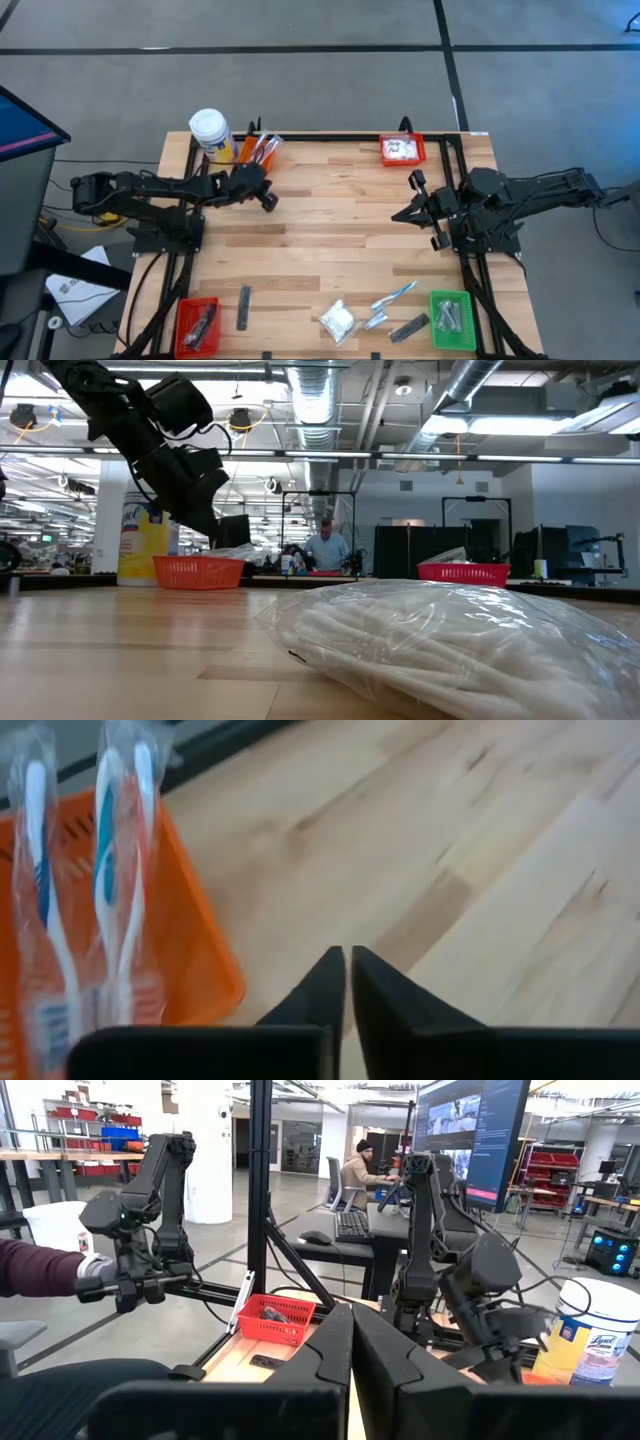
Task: Pick & Place Travel size toiletries
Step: Adjust the orange bin on the table
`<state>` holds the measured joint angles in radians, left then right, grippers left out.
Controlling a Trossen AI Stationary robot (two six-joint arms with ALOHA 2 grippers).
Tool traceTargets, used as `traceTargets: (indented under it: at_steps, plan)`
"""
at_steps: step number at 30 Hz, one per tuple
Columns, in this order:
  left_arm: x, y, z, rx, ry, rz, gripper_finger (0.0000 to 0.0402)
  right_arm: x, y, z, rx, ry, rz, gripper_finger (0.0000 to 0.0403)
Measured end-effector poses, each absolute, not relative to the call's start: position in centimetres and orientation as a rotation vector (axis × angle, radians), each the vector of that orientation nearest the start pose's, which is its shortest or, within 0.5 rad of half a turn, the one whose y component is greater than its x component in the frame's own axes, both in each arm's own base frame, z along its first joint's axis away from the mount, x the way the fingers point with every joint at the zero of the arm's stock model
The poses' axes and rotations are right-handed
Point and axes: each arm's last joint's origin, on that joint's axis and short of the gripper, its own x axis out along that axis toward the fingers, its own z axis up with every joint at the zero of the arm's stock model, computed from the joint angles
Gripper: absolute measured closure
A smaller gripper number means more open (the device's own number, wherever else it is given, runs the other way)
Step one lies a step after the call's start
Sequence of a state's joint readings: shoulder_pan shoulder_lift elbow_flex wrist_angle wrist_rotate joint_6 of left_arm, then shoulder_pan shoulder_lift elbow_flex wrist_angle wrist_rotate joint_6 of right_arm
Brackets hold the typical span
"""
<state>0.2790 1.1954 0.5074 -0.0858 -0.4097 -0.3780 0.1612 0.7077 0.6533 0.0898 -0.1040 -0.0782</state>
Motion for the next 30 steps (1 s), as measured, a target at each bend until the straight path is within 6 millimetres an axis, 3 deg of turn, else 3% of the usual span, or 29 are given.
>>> traceTargets:
  at_steps: [18, 30]
  plan:
    - [19.5, 6.8, 16.2, -0.310, 0.820, 0.829, 0.0401, 16.1, 2.9, 32.5, -0.077, -0.046, 0.263, 0.0403]
    - [19.7, 7.4, 13.3, -0.266, 0.975, 0.933, 0.0401, 16.1, 2.9, 32.5, -0.069, -0.045, 0.263, 0.0403]
